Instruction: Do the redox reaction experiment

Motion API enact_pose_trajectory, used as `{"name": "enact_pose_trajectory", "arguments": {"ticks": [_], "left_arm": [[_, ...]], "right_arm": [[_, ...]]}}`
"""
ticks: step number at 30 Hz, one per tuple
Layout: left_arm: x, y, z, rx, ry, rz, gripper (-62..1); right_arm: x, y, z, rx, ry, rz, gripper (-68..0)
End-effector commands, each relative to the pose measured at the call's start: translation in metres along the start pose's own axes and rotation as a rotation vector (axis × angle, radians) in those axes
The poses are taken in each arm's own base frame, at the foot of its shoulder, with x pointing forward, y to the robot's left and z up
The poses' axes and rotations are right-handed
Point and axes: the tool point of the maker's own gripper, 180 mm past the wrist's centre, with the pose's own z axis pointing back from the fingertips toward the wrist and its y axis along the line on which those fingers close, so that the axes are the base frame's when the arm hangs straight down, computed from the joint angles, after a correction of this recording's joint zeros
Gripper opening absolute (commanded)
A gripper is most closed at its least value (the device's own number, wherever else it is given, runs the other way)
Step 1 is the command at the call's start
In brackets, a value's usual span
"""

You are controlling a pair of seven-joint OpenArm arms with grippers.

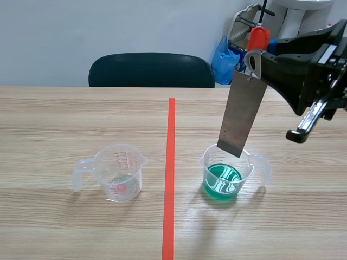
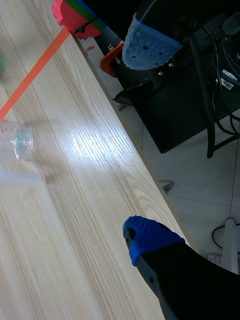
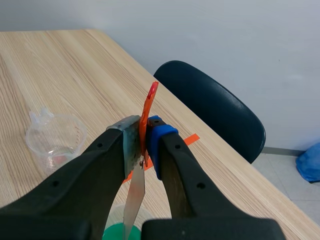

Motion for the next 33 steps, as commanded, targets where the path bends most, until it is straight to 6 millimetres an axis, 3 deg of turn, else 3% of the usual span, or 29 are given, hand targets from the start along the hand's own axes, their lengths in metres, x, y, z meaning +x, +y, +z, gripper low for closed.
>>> {"name": "enact_pose_trajectory", "arguments": {"ticks": [1,33], "left_arm": [[0.0045,0.0001,-0.0019,-0.004,-0.019,-0.004,1.4],[0.0045,0.0001,-0.0019,-0.004,-0.019,-0.004,1.4]], "right_arm": [[0.0123,-0.0035,-0.0002,-0.006,-0.039,0.016,-66.9],[0.0121,-0.0047,-0.0011,-0.007,-0.033,0.022,-66.9]]}}
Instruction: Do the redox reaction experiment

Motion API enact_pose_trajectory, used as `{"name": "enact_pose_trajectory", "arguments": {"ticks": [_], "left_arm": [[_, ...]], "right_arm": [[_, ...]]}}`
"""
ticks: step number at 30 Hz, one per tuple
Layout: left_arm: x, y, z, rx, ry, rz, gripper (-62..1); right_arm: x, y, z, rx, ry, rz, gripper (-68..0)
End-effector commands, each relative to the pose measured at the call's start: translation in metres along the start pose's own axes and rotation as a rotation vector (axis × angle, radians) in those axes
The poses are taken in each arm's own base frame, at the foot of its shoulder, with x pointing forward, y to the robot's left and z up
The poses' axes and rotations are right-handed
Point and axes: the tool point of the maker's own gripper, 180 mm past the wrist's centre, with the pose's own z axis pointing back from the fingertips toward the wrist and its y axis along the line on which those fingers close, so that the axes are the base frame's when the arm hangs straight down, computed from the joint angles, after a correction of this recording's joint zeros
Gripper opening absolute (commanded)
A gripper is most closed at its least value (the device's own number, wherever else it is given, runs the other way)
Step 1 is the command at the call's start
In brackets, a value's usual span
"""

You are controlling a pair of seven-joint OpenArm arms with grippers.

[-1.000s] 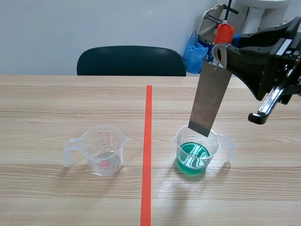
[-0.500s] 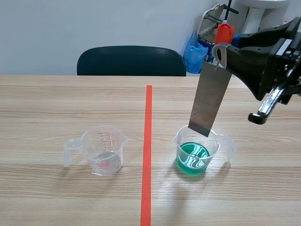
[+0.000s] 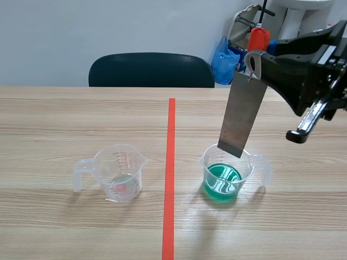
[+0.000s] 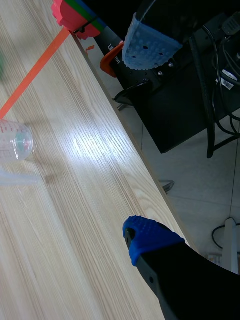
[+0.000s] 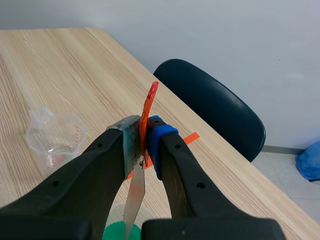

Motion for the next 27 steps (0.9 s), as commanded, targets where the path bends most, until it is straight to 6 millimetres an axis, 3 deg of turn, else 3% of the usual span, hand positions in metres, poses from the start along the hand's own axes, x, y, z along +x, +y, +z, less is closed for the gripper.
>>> {"name": "enact_pose_trajectory", "arguments": {"ticks": [1,27], "left_arm": [[0.005,0.0,-0.002,-0.004,-0.019,-0.004,1.4],[0.005,0.0,-0.002,-0.004,-0.019,-0.004,1.4]], "right_arm": [[0.013,-0.005,-0.001,-0.007,-0.04,0.022,-66.9],[-0.006,0.0,-0.002,0.004,-0.036,-0.049,-66.9]]}}
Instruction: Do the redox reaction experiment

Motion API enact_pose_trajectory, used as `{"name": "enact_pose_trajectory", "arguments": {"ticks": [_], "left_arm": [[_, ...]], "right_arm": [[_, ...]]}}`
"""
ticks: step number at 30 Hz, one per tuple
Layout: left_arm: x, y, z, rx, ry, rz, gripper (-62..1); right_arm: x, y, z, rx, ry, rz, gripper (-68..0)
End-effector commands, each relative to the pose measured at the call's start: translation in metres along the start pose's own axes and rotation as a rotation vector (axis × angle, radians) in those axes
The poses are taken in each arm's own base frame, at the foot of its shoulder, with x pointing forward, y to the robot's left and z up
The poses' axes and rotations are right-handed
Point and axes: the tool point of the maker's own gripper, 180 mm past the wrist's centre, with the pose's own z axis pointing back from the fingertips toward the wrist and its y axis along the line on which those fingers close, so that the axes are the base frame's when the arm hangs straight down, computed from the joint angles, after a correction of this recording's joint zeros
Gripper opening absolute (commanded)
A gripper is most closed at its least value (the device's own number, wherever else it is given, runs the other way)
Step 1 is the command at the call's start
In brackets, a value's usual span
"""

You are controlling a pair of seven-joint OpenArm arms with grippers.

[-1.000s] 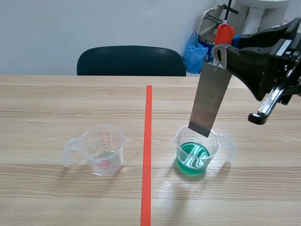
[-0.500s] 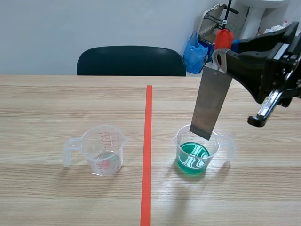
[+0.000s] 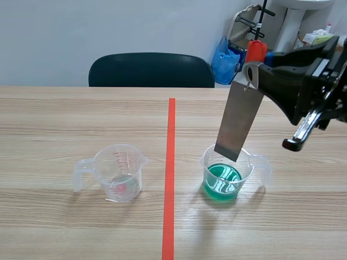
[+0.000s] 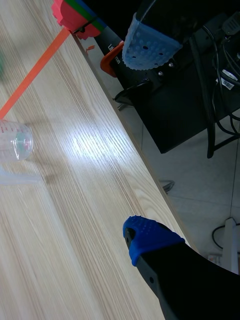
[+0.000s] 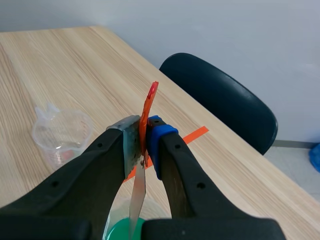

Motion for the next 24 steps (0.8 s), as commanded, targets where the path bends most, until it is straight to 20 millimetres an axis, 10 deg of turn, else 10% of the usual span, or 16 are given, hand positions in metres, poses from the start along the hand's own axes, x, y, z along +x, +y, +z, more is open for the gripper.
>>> {"name": "enact_pose_trajectory", "arguments": {"ticks": [1,24], "left_arm": [[0.005,0.0,-0.002,-0.004,-0.019,-0.004,1.4],[0.005,0.0,-0.002,-0.004,-0.02,-0.004,1.4]], "right_arm": [[0.01,-0.003,-0.002,-0.002,-0.047,0.002,-66.9],[-0.036,0.0,-0.01,0.01,-0.015,-0.033,-66.9]]}}
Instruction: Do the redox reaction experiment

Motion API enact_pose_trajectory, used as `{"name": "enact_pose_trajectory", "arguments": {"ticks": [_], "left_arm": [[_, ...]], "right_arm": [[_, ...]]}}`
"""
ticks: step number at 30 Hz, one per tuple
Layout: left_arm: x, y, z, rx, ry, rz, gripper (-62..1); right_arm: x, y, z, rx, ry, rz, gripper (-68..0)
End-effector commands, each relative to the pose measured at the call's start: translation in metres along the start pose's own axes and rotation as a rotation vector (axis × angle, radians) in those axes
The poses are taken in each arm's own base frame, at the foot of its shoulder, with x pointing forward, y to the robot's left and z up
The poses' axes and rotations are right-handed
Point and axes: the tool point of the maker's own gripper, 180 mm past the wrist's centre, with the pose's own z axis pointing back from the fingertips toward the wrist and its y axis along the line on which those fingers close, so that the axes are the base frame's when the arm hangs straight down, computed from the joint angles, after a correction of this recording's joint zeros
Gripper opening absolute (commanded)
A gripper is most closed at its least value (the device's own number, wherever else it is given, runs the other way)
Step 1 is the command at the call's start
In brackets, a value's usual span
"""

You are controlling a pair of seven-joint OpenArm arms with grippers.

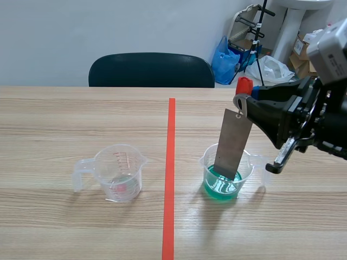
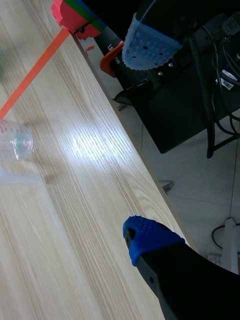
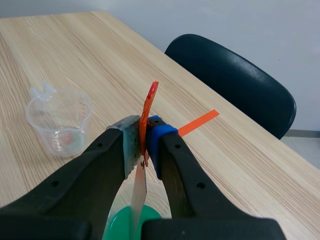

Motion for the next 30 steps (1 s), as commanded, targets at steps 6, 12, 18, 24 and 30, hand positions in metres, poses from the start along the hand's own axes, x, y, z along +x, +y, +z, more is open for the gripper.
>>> {"name": "enact_pose_trajectory", "arguments": {"ticks": [6,12,18,24,30], "left_arm": [[0.005,0.0,-0.002,-0.004,-0.02,-0.004,1.4],[0.005,0.0,-0.002,-0.004,-0.02,-0.004,1.4],[0.005,0.0,-0.002,-0.004,-0.02,-0.004,1.4],[0.005,0.0,-0.002,-0.004,-0.02,-0.004,1.4],[0.005,0.0,-0.002,-0.004,-0.02,-0.004,1.4]], "right_arm": [[-0.008,-0.004,0.0,-0.024,-0.029,0.01,-66.9],[-0.023,-0.003,0.0,-0.029,-0.038,-0.013,-66.9],[-0.034,-0.005,-0.003,-0.027,-0.048,-0.039,-66.9],[-0.043,-0.006,-0.002,-0.024,-0.04,-0.038,-66.9],[-0.045,-0.005,-0.002,-0.023,-0.036,-0.036,-66.9]]}}
